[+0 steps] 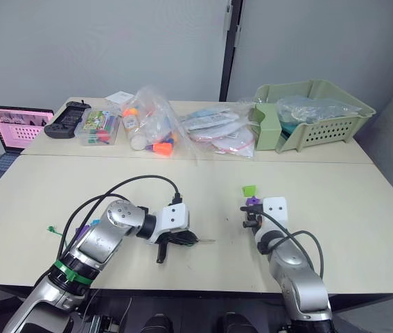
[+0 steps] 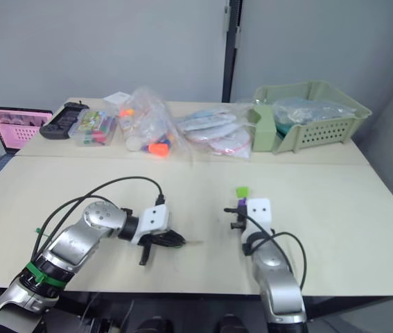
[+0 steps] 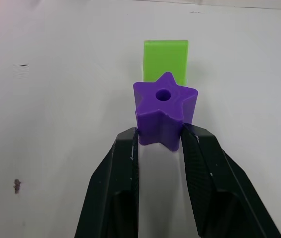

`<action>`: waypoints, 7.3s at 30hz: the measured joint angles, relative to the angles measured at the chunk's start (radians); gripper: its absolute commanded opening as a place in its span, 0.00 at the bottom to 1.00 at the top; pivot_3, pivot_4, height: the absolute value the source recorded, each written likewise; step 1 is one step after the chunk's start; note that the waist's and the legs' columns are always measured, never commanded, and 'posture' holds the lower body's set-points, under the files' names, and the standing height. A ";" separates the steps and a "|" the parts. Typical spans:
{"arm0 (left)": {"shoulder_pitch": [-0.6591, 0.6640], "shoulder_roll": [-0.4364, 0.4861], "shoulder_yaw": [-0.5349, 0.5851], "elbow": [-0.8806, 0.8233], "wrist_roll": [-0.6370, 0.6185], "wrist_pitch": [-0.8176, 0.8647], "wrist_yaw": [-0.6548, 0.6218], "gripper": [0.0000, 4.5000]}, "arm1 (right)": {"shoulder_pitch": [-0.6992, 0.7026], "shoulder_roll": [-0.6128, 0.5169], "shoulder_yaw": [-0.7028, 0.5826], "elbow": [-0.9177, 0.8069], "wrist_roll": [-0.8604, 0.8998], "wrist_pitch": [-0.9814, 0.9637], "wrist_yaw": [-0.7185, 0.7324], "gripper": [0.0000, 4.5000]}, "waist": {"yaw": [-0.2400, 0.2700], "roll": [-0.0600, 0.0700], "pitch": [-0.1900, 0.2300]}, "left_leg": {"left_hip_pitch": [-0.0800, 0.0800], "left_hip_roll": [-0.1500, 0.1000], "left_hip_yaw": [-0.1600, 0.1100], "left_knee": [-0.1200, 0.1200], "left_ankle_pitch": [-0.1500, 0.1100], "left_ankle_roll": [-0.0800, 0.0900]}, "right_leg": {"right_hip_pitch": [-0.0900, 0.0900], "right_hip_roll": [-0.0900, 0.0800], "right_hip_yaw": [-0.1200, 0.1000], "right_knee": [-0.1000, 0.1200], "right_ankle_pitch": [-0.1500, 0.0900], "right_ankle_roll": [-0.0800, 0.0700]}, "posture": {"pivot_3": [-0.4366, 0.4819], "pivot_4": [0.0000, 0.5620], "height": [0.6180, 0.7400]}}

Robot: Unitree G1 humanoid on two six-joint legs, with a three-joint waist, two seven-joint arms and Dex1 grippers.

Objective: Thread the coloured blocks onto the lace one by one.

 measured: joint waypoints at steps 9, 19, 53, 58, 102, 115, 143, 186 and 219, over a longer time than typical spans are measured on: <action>0.006 0.002 0.000 -0.001 0.000 0.000 0.002 0.00 | 0.100 -0.238 0.156 -0.167 -0.163 0.019 0.083 0.16 | -0.003 0.000 0.000 | 0.001 0.000 0.000 -0.002 0.000 0.000 | 0.000 0.000 0.000 -0.002 -0.001 0.001 | 0.48 0.27 1.00; 0.012 0.002 0.000 -0.001 0.000 0.000 0.006 0.00 | 0.079 -0.431 0.339 -0.199 -0.450 0.085 0.148 0.16 | 0.001 0.000 0.000 | 0.000 -0.001 0.001 -0.002 0.000 0.000 | 0.000 0.000 0.000 -0.003 -0.001 0.001 | 0.48 0.27 1.00; 0.014 -0.012 0.000 0.002 0.000 0.000 0.011 0.00 | 0.123 -0.236 0.041 -0.382 -0.285 0.111 0.471 1.00 | 0.001 0.000 0.000 | 0.001 0.000 0.000 -0.002 0.000 0.000 | 0.002 0.000 0.000 -0.003 0.000 0.000 | 0.48 0.27 1.00; 0.014 -0.008 0.000 -0.001 0.000 0.005 0.010 0.00 | 0.015 -0.309 -0.182 -0.338 0.066 0.194 0.710 1.00 | 0.002 0.000 0.000 | 0.002 -0.001 0.000 -0.002 0.000 0.000 | 0.003 -0.001 0.000 -0.003 0.000 0.000 | 0.48 0.27 1.00; 0.060 -0.002 0.004 -0.060 -0.002 0.046 0.052 0.00 | -0.606 -0.654 0.363 0.583 -0.023 -0.552 1.522 0.30 | 0.013 0.001 0.001 | 0.002 -0.002 -0.003 -0.003 0.000 0.000 | 0.000 -0.003 -0.001 0.003 0.001 0.000 | 0.48 0.27 1.00; 0.000 0.008 -0.002 -0.121 0.000 0.131 0.059 0.00 | -0.414 -0.620 0.380 0.030 -0.042 0.117 1.151 0.30 | 0.022 0.001 0.001 | 0.002 -0.001 0.000 0.002 0.000 -0.001 | 0.002 -0.001 -0.001 0.002 0.001 0.000 | 0.48 0.27 1.00; -0.045 0.079 -0.048 -0.185 0.003 0.202 0.010 0.00 | -0.095 -0.501 0.137 0.085 0.173 -0.232 0.995 1.00 | 0.021 -0.001 0.000 | 0.000 0.000 0.000 0.003 0.000 0.000 | 0.002 0.000 -0.001 -0.001 0.000 0.001 | 0.48 0.27 1.00; -0.120 0.031 -0.129 -0.146 0.071 0.242 0.040 0.00 | -0.137 -0.486 0.189 0.203 0.171 -0.296 1.016 0.31 | 0.023 -0.001 0.000 | -0.001 -0.001 0.000 0.003 0.000 0.000 | 0.002 0.000 -0.001 -0.001 0.001 0.001 | 0.48 0.27 1.00; -0.111 0.040 -0.130 -0.161 0.059 0.262 0.031 0.00 | -0.163 -0.499 0.194 0.280 0.169 -0.390 1.075 0.31 | 0.024 -0.001 0.000 | 0.000 -0.001 0.000 0.003 0.000 0.000 | 0.002 0.000 -0.001 -0.001 0.001 0.001 | 0.48 0.27 1.00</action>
